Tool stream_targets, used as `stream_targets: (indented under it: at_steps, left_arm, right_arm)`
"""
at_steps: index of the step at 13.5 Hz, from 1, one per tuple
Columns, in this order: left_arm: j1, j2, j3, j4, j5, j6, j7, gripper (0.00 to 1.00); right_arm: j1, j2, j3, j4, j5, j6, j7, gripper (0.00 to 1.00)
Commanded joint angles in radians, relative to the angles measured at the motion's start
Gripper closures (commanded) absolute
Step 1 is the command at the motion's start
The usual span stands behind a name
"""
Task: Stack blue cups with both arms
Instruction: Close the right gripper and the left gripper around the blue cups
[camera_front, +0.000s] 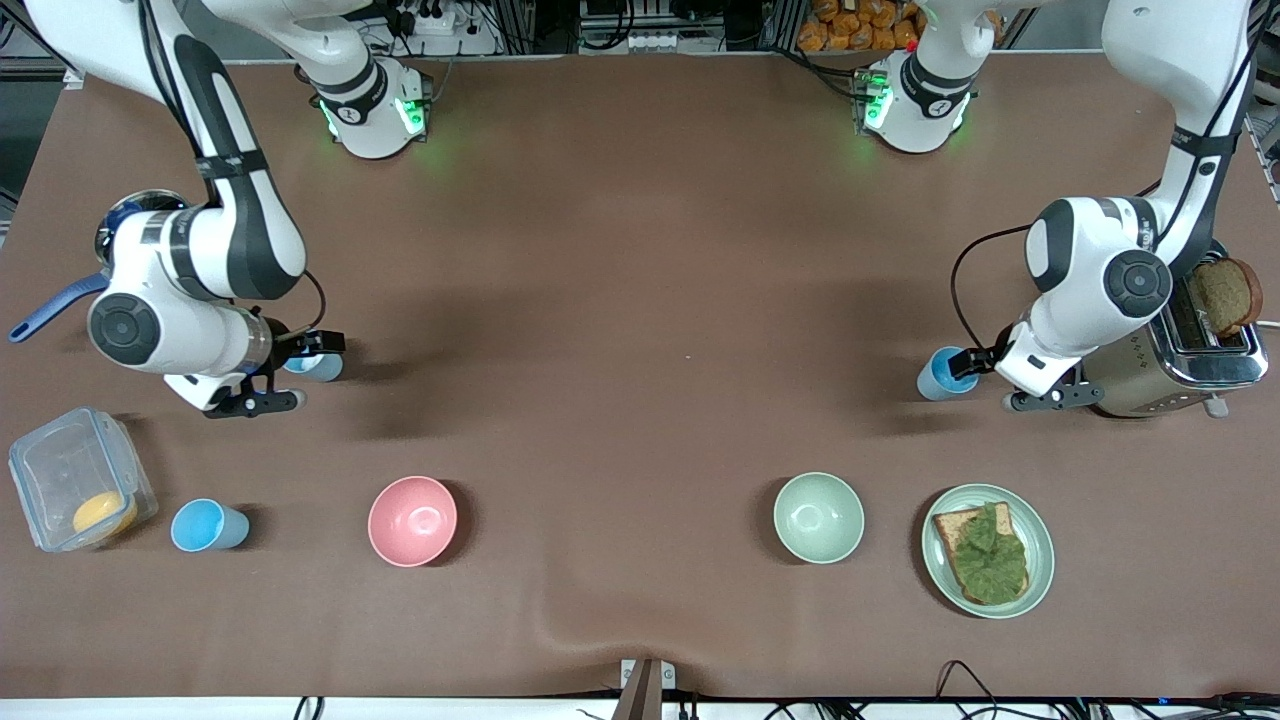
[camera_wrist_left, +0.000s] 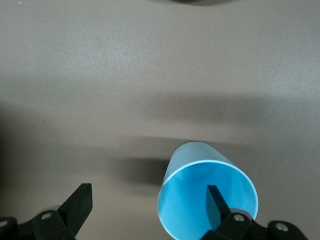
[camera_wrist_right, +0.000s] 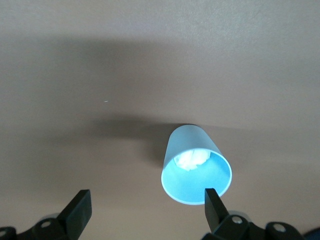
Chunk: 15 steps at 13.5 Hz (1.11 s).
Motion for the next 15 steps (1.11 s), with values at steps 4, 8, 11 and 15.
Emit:
stream_targets:
  at_steps: [4,8,11,15]
  left_arm:
    - [0.002,0.003,-0.017,-0.021,-0.003,0.032,-0.010,0.00]
    - [0.002,0.007,-0.017,-0.021,-0.003,0.032,-0.010,0.00]
    - [0.002,0.007,-0.017,-0.021,-0.003,0.032,-0.008,0.00]
    - [0.002,0.011,-0.018,-0.019,-0.003,0.032,-0.010,0.00]
  right_arm:
    - [0.005,0.051,-0.002,-0.047,-0.022,0.049,0.014,0.00]
    - [0.002,0.086,-0.002,-0.047,-0.020,0.045,0.014,0.66]
    - [0.003,0.088,-0.002,-0.044,-0.020,0.033,0.016,0.87]
    - [0.006,0.088,-0.002,-0.012,-0.020,-0.016,0.016,1.00]
